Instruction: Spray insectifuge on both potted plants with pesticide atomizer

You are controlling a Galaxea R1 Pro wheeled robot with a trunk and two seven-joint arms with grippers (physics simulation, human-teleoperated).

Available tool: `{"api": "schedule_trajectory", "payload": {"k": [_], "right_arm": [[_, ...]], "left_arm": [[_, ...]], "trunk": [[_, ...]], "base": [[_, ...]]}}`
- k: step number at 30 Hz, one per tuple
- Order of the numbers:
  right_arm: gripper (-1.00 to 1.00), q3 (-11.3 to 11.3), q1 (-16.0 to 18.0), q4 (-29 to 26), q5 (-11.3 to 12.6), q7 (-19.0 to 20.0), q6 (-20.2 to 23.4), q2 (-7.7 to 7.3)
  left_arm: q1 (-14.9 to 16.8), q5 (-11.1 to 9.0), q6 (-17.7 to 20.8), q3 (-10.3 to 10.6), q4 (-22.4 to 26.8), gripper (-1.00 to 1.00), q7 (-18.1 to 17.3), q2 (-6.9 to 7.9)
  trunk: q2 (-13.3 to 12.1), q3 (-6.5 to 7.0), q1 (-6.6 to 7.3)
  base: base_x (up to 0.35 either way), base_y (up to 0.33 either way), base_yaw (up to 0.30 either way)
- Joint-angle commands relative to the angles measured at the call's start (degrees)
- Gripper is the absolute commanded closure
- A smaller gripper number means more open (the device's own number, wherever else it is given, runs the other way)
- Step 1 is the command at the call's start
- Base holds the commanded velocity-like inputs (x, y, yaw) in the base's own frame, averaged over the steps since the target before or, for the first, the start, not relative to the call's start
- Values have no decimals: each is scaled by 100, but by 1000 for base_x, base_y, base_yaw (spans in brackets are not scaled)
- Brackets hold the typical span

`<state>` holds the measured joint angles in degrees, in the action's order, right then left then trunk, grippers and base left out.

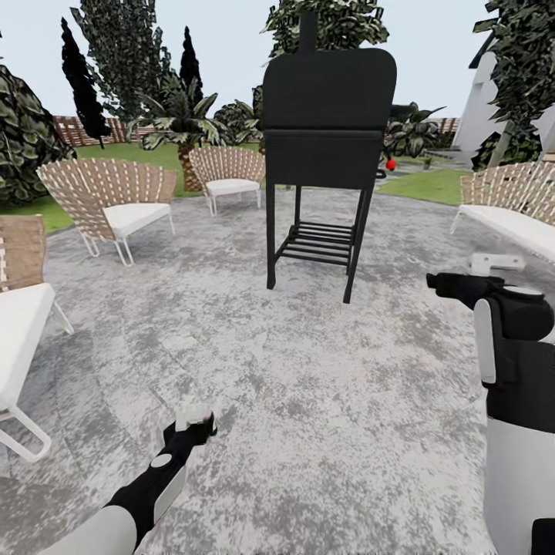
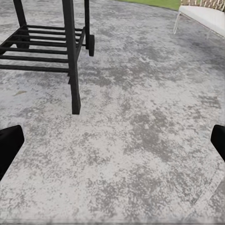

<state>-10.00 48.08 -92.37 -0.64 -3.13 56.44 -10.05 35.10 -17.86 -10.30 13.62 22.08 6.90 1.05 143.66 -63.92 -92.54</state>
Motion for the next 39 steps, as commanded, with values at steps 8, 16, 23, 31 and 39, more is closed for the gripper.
{"api": "schedule_trajectory", "payload": {"k": [8, 16, 23, 31, 39], "right_arm": [[-100, -41, -27, 59, 13, -40, 58, 24], [-100, -46, -207, 506, -2, -3, 118, 83], [-100, -46, -252, 615, 17, 9, 127, 119], [-100, -46, -264, 645, 20, -6, 132, 123], [-100, -20, -280, 552, 40, 27, 115, 142]], "left_arm": [[5, -25, 180, 45, -2, -100, -68, 47], [5, -27, 191, 45, -4, -100, -82, 59], [5, -31, 189, 42, -10, -100, -84, 62], [5, -33, 192, 44, -11, -100, -88, 61], [6, -19, 177, 10, 57, -100, -102, 80]], "trunk": [[13, -183, -19], [24, -360, -40], [33, -515, -58], [44, -692, -78], [55, -870, -99]], "base": [[0, 0, 0], [0, 0, 0], [0, 0, 0], [0, 0, 0], [0, 0, 0]]}}
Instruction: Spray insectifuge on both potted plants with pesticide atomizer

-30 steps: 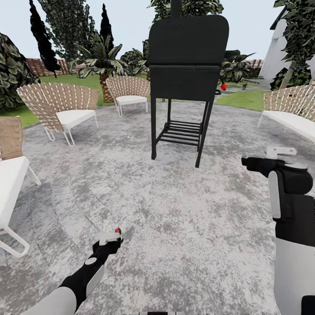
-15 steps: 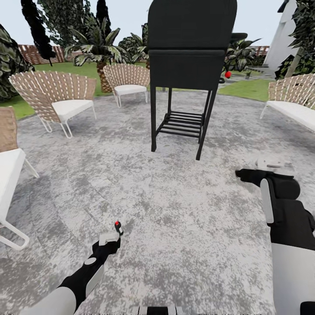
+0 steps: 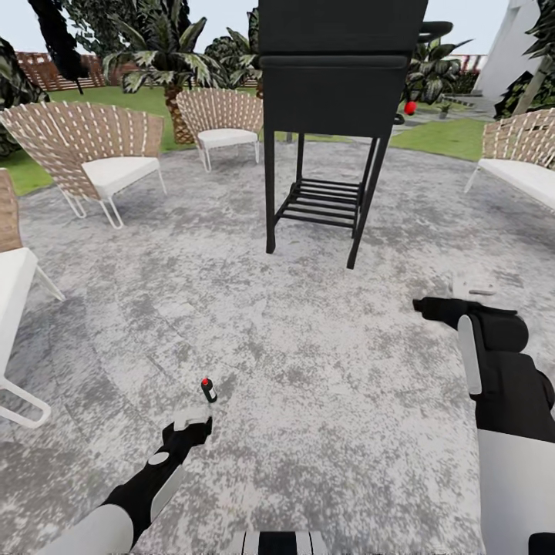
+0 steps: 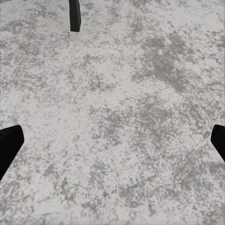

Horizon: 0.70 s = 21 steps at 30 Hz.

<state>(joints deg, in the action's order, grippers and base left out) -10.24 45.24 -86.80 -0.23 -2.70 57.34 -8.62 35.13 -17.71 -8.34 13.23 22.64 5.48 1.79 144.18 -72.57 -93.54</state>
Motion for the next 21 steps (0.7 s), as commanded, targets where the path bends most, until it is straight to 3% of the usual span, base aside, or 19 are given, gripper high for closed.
{"api": "schedule_trajectory", "payload": {"k": [1, 4, 7, 11, 14, 21], "right_arm": [[-100, 14, 3, -13, -3, -11, 10, -1], [-100, 25, 2, -26, -9, -12, -28, 0], [-100, 37, 2, -48, -6, -17, -11, 4], [-100, 52, 2, -68, 2, -14, 3, 8], [-100, 55, 2, -72, -1, -13, 4, 9], [-100, 57, 2, -73, -3, -19, -1, 9]], "left_arm": [[-1, -38, -27, 31, 68, -100, 32, 31], [-16, -55, 23, 17, 443, -100, 22, 75], [-95, -39, 343, 35, 1003, -100, 37, 89], [-566, -9, 600, 44, 1913, -100, 231, 104], [-724, 17, 505, 36, 2128, -100, 337, 166], [-832, 104, 302, 59, 2160, -100, 405, 229]], "trunk": [[3, -27, -1], [7, -94, -9], [11, -160, -17], [17, -249, -27], [21, -315, -35], [21, -315, -35]], "base": [[0, 0, 0], [0, 0, 0], [0, 0, 0], [0, 0, 0], [0, 0, 0], [0, 0, 0]]}}
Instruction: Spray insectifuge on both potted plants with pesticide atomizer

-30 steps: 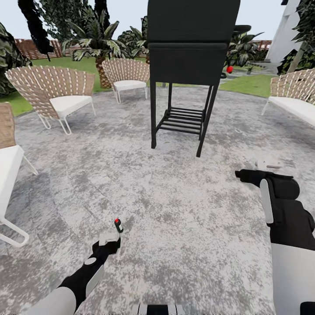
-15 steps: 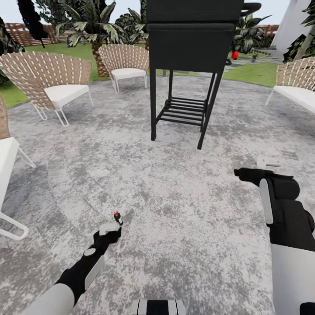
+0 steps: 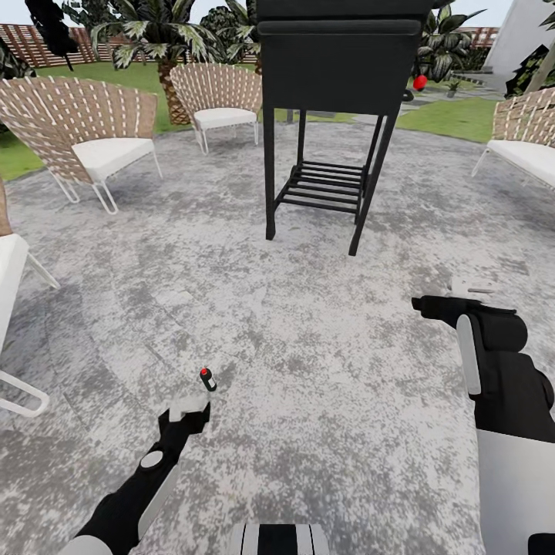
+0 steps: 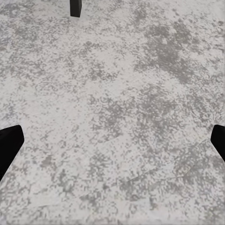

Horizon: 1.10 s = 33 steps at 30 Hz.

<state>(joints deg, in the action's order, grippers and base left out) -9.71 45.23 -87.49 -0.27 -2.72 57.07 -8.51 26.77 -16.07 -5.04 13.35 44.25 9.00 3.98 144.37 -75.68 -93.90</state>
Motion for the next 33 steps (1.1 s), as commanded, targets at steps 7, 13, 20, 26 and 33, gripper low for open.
{"api": "schedule_trajectory", "payload": {"k": [7, 13, 20, 26, 33], "right_arm": [[-100, 4, 3, -7, 1, -18, 24, -1], [-100, 10, 3, -12, 1, -18, 24, -1], [-100, 12, 3, -13, 1, -18, 30, -1], [-100, 13, 3, -13, 1, -18, 31, -1], [-100, 13, 3, -13, 1, -18, 32, -1]], "left_arm": [[-105, 306, -409, 149, -278, -100, -23, 0], [-117, 418, -485, 165, -362, -100, -36, -3], [-119, 437, -503, 168, -384, -100, -39, -3], [-119, 442, -506, 167, -395, -100, -39, -13], [-46, 454, -504, 151, -396, -100, -42, -70]], "trunk": [[2, -4, 1], [2, -4, 1], [2, -4, 1], [2, -4, 1], [2, -4, 1]], "base": [[150, 0, 0], [314, 0, 0], [335, 11, 0], [183, 15, 0], [28, 2, 0]]}}
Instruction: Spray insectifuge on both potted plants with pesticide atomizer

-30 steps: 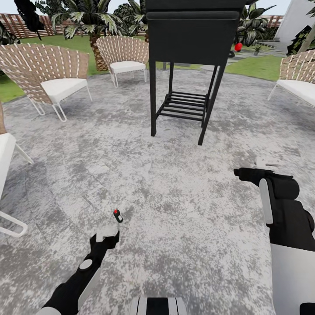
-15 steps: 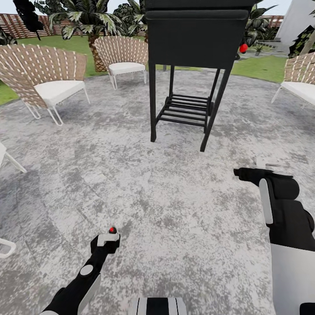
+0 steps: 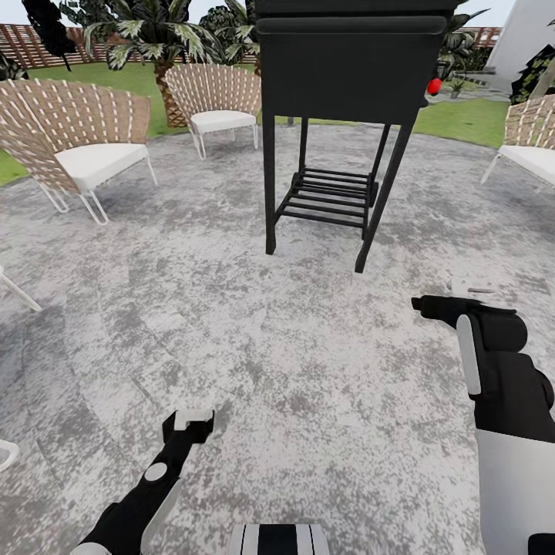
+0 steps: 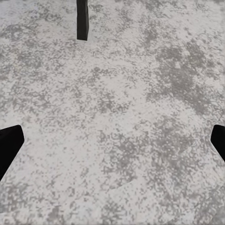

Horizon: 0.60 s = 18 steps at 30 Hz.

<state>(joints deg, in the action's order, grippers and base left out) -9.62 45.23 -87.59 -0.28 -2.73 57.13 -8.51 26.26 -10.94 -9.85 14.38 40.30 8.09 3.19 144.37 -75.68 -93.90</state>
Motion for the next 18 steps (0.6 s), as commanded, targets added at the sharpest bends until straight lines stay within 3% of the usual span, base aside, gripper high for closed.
{"api": "schedule_trajectory", "payload": {"k": [1, 18], "right_arm": [[-100, 4, 3, -4, 1, -17, 26, -1], [-100, 4, 3, -31, 1, -17, 24, -1]], "left_arm": [[27, -58, -26, 48, 5, -100, 50, 7], [270, 20, -752, 35, -40, -100, 53, 51]], "trunk": [[3, -26, -2], [26, -403, -45]], "base": [[7, 1, 0], [1, 0, 0]]}}
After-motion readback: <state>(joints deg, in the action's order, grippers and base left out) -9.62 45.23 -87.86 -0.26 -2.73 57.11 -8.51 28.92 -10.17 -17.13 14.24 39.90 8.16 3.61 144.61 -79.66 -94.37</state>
